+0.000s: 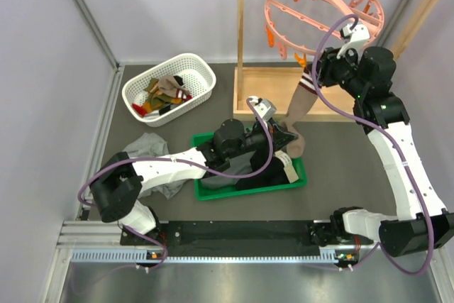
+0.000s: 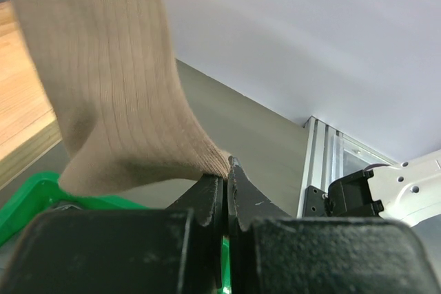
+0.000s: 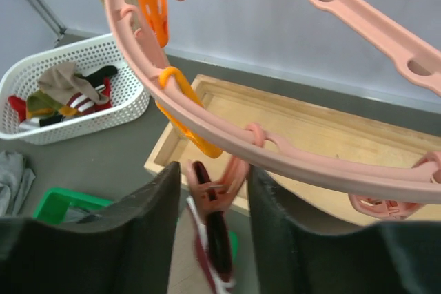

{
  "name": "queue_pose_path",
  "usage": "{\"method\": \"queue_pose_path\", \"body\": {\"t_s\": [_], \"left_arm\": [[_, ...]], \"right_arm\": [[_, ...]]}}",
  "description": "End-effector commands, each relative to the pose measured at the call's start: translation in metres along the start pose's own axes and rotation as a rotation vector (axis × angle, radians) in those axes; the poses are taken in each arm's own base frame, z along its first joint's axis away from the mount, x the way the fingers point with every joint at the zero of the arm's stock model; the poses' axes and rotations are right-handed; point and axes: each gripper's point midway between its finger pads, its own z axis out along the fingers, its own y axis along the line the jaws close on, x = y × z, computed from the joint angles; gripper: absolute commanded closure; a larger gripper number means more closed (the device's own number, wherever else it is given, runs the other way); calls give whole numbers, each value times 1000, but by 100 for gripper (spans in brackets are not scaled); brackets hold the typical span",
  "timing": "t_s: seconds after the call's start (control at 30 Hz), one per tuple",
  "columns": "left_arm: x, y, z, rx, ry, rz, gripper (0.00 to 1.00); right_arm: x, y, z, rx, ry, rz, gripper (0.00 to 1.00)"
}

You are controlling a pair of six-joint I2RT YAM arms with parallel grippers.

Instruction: Remove the socks clipped to the hanger

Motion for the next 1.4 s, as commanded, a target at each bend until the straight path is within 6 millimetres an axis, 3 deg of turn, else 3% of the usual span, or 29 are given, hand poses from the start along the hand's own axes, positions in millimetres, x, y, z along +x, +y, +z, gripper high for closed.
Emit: {"method": "queue_pose_path", "body": {"t_s": [0.0,0.1,0.2,0.33,0.43,0.57,0.6,0.7,0.73,0.83,0.87,1.0,1.03,1.1,1.13,1.2,1.23,1.37], "left_arm": [[-41,-19,-5,49,-99,18,100],[-39,-17,-6,40,-98,16,100],[-36,-12,-8,17,-92,17,100],[-38,-4,-15,-37,-106,23,100],[-42,10,-21,-124,-97,49,100],[-66,52,-41,-319,-128,79,100],[-69,64,-48,-368,-124,77,100],[-102,99,-73,-475,-174,75,100],[-112,121,-90,-542,-180,75,100],[-132,150,-114,-636,-196,72,100],[-142,170,-130,-698,-207,81,100],[-176,219,-177,-900,-246,102,100],[-185,236,-195,-955,-265,103,100],[-199,253,-212,-1003,-297,91,100],[-201,273,-226,-1051,-296,76,100],[-213,288,-236,-1081,-319,68,100],[-211,306,-246,-1121,-317,54,100],[-224,342,-258,-1166,-337,57,100]], "right_arm": [[-17,-10,-3,52,-67,-15,73],[-18,-12,-3,61,-68,-8,91],[-19,-10,-5,58,-73,3,98],[-20,-8,-6,51,-73,16,98],[-20,-8,-8,59,-66,32,91],[-19,-16,-13,116,-57,71,77],[-21,-18,-15,136,-58,80,65],[-17,-22,-20,169,-39,89,48],[-16,-23,-22,173,-35,93,44],[-12,-18,-32,166,-17,113,29],[-9,-16,-36,163,-3,120,25],[-2,-3,-53,119,36,130,1],[-2,2,-60,101,36,131,1],[8,9,-67,75,66,150,1],[5,14,-77,58,44,147,1],[14,22,-82,27,51,173,1],[8,26,-88,10,18,174,1],[10,33,-93,-5,13,256,1]]}}
